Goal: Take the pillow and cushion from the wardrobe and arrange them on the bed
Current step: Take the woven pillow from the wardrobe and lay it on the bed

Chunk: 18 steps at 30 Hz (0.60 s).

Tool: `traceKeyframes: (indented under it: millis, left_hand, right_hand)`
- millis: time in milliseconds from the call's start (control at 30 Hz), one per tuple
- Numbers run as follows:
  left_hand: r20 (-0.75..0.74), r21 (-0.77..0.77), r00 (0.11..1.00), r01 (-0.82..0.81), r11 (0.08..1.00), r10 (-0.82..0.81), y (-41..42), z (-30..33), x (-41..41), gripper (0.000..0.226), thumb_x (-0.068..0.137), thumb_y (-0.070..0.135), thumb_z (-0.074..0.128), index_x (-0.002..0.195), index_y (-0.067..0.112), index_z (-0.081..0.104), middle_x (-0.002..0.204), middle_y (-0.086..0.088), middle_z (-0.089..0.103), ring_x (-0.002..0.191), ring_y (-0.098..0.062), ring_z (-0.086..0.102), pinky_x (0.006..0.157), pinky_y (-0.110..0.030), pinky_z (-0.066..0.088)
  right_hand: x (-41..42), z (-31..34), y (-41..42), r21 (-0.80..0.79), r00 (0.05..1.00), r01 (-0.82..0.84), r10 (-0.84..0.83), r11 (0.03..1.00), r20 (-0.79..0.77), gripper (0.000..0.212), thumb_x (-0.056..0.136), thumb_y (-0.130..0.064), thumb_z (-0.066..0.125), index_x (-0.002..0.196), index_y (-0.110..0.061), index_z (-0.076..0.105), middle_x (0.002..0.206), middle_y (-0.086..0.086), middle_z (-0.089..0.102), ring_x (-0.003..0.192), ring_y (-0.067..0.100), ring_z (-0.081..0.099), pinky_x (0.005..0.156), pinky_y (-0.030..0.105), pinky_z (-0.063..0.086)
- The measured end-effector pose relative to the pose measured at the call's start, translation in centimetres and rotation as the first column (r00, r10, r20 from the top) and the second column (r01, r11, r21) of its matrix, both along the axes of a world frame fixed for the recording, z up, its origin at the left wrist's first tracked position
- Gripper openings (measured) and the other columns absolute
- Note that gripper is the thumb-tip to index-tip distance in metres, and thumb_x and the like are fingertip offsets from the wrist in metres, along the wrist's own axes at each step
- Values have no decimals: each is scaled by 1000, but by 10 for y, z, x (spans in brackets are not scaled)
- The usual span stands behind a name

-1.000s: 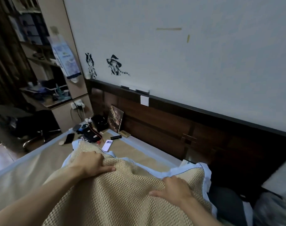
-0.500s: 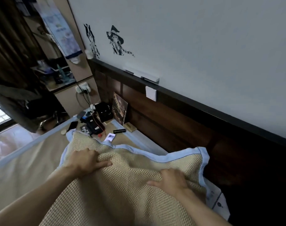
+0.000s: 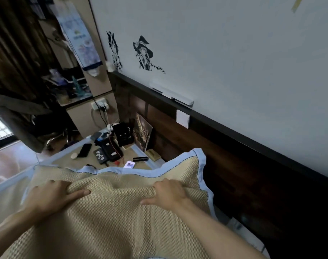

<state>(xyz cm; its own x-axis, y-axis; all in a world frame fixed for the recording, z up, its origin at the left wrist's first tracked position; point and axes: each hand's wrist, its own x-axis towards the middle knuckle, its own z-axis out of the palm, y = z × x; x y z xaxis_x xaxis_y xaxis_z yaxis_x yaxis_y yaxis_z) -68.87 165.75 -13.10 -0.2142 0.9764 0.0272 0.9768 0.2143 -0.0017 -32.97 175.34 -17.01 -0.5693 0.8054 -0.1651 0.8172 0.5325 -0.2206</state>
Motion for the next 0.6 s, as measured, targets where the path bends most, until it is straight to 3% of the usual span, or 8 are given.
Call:
traceKeyframes:
  millis: [100,167,233,300,367,467,533,600]
  left_hand:
    - [1,-38,999,-34,999,34,14,-7,-19,86,61,103,30,61,23,62,54,12,62,54,1,58,55,-27,49]
    - [89,-118,996,-18,993,29,28,-30,-16,87,61,103,31,66,23,66,57,12,64,56,0,59,56,-27,49]
    - [204,-68,977,82,994,-67,65,-49,-14,83,61,103,34,78,32,74,58,15,65,55,4,58,52,-21,43]
    - [226,-129,969,128,983,-97,109,-67,-2,76,64,101,37,100,45,73,59,18,65,59,6,59,55,-19,43]
    - [237,-250,964,177,952,-118,150,-91,15,83,61,104,34,91,37,74,57,13,65,61,2,61,60,-26,50]
    - [248,-282,934,323,903,-257,225,-122,45,88,61,104,31,73,26,69,58,7,66,59,-2,61,63,-32,54]
    - [242,-297,895,437,849,-375,275,-145,68,91,64,103,28,75,24,72,64,7,69,64,-2,62,64,-30,53]
    - [236,-261,851,520,813,-468,314,-171,92,87,70,99,29,88,27,74,85,7,75,79,-8,65,69,-30,50]
  right_hand:
    - [-26,-6,13,-49,1000,13,-12,999,25,76,72,-90,56,85,-16,65,76,-1,66,73,22,64,74,41,51]
    - [-28,-21,22,-86,997,48,-42,995,64,74,73,-88,59,79,-15,61,75,-1,64,70,21,60,71,39,46]
    - [-23,-36,34,-100,988,137,-129,985,84,72,73,-88,59,76,-15,58,85,5,69,83,26,64,81,45,48]
    - [-11,-49,45,-147,972,226,-213,963,101,75,76,-87,55,82,-14,66,95,11,72,95,29,64,94,47,47]
    - [9,-68,52,-197,934,354,-334,914,128,69,89,-75,53,95,-9,74,99,11,73,97,26,64,98,42,47]
    - [33,-105,56,-243,846,530,-527,812,85,38,103,-42,52,114,-12,73,113,8,71,106,25,65,100,39,48]
    - [40,-131,57,-270,768,625,-638,733,47,35,104,-45,50,111,-16,68,108,3,69,100,20,65,88,29,48]
    - [42,-162,56,-243,674,721,-738,649,29,29,106,-48,46,107,-22,59,95,-5,62,84,12,61,72,22,40]
